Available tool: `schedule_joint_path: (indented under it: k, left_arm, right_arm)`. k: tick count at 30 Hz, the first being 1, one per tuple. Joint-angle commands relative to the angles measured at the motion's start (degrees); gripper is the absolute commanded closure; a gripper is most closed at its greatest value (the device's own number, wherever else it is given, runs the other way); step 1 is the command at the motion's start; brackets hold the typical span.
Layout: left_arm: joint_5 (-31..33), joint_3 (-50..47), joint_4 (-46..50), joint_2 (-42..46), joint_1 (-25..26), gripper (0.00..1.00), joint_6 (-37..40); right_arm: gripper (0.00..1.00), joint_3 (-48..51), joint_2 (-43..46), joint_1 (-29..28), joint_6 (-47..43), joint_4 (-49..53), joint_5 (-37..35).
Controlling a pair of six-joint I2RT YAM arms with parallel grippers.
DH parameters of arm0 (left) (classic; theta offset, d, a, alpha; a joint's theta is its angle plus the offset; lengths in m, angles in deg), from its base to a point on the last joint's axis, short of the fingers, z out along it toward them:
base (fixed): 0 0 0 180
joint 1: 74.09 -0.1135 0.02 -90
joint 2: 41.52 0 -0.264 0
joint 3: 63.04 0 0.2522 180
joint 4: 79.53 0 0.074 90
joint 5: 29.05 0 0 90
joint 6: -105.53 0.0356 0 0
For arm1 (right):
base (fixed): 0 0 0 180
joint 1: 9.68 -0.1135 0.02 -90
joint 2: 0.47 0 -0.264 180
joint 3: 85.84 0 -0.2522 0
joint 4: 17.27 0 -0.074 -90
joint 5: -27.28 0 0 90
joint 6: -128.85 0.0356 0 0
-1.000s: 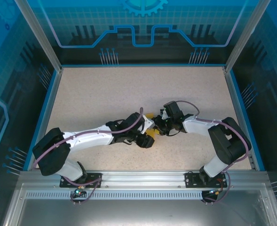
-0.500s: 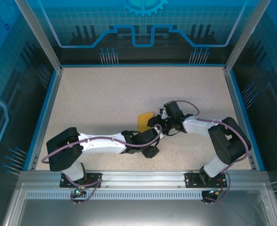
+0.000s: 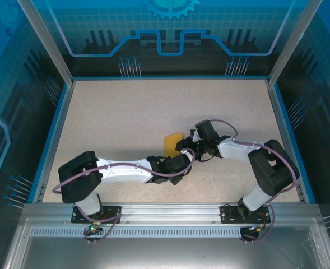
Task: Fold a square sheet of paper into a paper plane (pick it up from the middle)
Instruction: Third fold the triangle at the center of the table.
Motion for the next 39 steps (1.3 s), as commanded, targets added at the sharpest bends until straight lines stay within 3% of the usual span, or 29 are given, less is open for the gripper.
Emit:
schedule_joint_path:
  k: [1,7,12,20,28,39]
  left_arm:
    - [0.5,-0.9,-1.2,2.9,0.2,0.85,0.1]
    - [-1.0,-1.3,-1.6,3.4,-0.1,1.0,0.1]
    - [-4.9,-1.4,-1.3,3.7,-1.6,1.0,-0.3]
    - [-16.3,-3.5,-2.8,7.2,-6.7,1.0,-1.9]
    - [-27.5,-5.4,-3.5,10.0,-12.9,1.0,-2.8]
    - [-36.3,-6.1,-3.8,9.6,-18.0,1.0,-3.7]
  right_arm:
    - [0.55,-0.6,0.6,0.6,-0.9,2.2,0.9]
    - [0.55,-1.2,1.0,0.8,-2.2,4.4,0.4]
    - [0.55,-2.6,2.9,1.1,-5.5,9.4,-2.5]
    - [0.55,-9.1,5.5,1.5,-13.4,22.6,-11.8]
    - [0.66,-12.9,2.3,1.4,-16.8,21.5,-10.5]
    - [0.76,-19.6,-6.2,0.8,-20.3,22.3,-8.7]
